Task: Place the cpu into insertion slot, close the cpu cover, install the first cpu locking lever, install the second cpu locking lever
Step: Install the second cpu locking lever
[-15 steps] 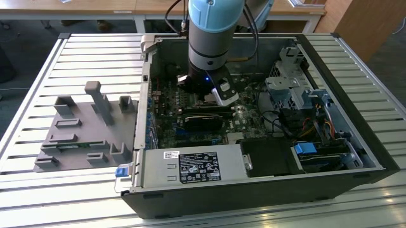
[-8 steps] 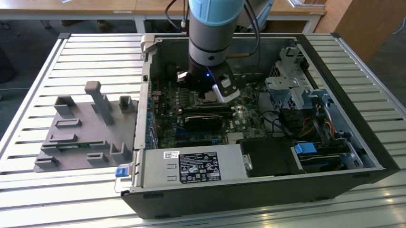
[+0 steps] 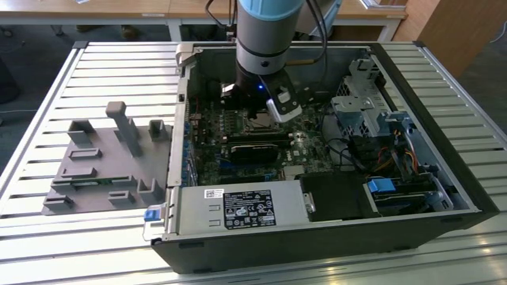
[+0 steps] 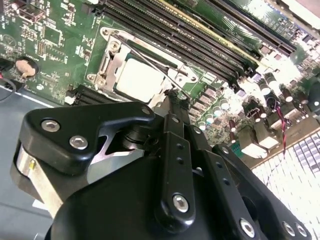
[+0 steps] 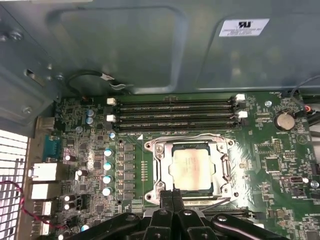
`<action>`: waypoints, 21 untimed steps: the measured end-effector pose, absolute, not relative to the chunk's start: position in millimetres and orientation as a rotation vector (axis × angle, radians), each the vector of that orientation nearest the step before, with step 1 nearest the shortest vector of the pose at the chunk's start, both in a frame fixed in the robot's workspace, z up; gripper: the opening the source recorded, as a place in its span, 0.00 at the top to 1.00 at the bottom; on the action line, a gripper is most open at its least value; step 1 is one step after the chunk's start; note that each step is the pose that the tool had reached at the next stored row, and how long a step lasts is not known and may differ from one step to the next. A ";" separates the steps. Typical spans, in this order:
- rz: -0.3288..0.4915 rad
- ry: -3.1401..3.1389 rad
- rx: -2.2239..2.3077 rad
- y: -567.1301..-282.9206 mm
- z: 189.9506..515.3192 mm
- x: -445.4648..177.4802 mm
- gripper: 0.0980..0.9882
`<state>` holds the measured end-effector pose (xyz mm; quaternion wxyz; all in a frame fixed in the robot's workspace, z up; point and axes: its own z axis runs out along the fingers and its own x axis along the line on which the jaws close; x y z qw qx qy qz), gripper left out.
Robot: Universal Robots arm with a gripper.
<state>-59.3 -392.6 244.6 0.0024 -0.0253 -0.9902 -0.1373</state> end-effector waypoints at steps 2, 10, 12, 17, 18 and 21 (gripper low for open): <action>-0.431 -3.106 -0.079 -392.5 245.4 -58.2 0.97; -0.430 -3.104 -0.080 -395.5 243.9 -47.0 0.97; -0.430 -3.104 -0.080 -398.4 242.7 -47.0 0.97; -0.430 -3.104 -0.080 -405.2 239.9 -47.0 0.97; -0.430 -3.104 -0.080 -406.0 239.2 -47.0 0.97; -0.430 -3.104 -0.080 -406.5 237.5 -48.7 0.97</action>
